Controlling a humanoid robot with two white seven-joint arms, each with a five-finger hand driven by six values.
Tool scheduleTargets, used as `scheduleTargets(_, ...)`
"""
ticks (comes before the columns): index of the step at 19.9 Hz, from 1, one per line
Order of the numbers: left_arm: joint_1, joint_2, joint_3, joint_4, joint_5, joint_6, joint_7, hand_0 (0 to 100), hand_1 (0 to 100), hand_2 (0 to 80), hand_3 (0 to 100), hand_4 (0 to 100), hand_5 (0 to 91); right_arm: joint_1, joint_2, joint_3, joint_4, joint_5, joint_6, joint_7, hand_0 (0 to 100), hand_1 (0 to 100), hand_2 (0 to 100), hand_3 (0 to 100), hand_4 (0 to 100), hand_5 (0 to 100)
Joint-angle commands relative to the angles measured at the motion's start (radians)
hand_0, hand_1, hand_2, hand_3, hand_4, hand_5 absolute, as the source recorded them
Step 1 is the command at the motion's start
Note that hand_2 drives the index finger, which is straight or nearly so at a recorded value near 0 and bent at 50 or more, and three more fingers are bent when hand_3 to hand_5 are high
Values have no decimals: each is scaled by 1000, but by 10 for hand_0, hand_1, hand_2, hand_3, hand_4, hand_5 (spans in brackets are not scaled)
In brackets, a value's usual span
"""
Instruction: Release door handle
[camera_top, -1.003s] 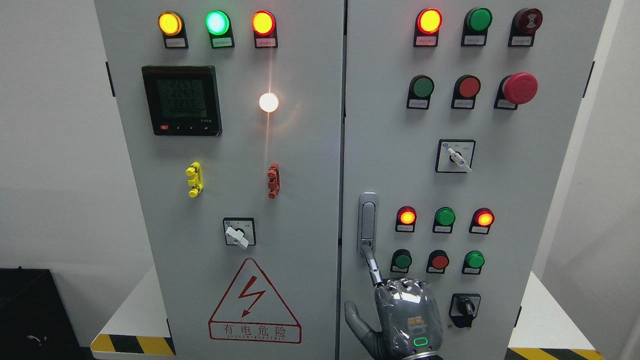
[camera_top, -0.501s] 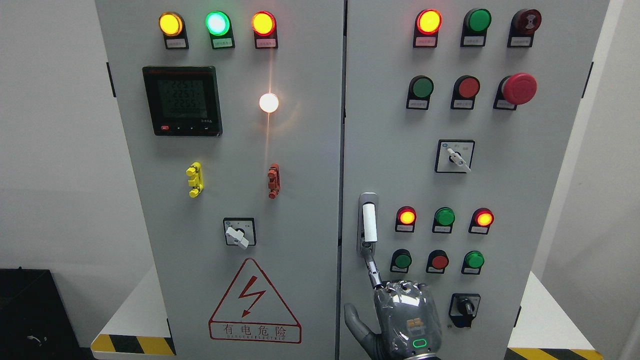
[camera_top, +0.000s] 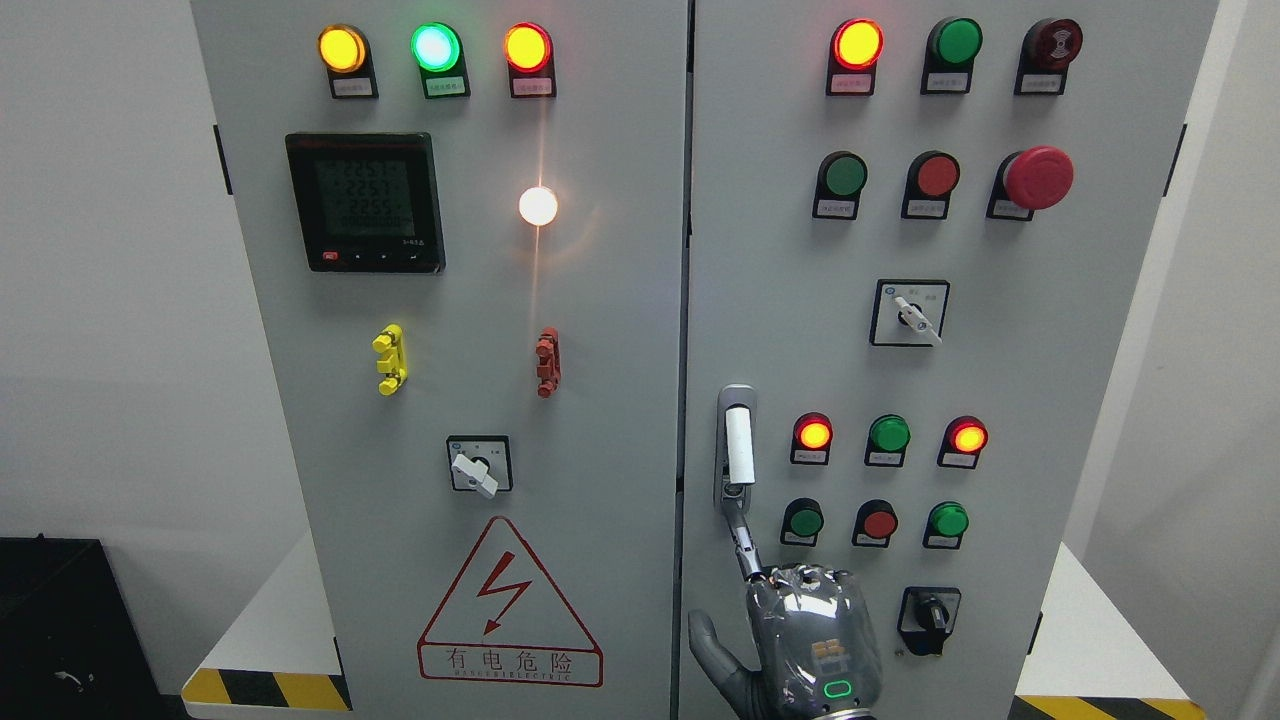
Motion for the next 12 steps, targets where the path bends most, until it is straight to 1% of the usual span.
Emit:
scheduleTargets(1, 17, 0, 0, 0, 1, 0, 0, 120, 556, 0, 0, 0, 0, 3, 0, 0, 1, 0, -1, -6, 418, 207, 112, 1000, 1000, 1000)
scheduleTargets(12, 17, 0, 0, 0, 1, 0, 0, 120, 556, 0, 0, 0, 0, 3, 0, -2, -3, 0, -1, -8, 414, 206, 111, 1000, 1000, 1000)
